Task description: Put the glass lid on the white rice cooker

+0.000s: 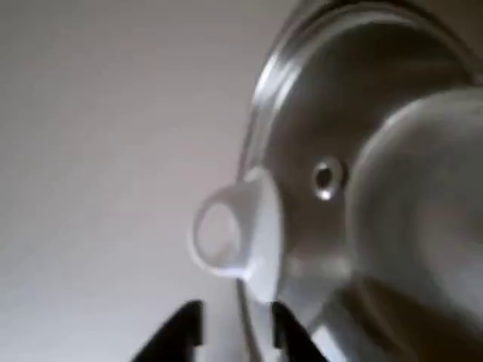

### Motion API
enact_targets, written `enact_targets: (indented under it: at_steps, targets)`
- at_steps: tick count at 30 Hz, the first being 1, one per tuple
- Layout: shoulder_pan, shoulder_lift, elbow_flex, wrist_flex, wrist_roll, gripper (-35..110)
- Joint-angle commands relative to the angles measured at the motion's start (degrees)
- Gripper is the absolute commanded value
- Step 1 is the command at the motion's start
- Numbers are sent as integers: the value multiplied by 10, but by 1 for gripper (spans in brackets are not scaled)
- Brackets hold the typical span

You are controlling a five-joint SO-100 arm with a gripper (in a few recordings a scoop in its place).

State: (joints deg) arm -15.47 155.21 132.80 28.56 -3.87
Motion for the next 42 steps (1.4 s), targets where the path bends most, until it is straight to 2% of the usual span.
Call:
enact_targets:
  at_steps: [1, 11, 16, 24, 42]
  targets:
    - [20, 80, -3, 62, -29, 0]
    - [126, 205, 14, 229, -47, 0]
    - [168, 331, 101, 300, -49, 0]
    - [187, 333, 159, 417, -17, 0]
    - [179, 333, 391, 375, -10, 0]
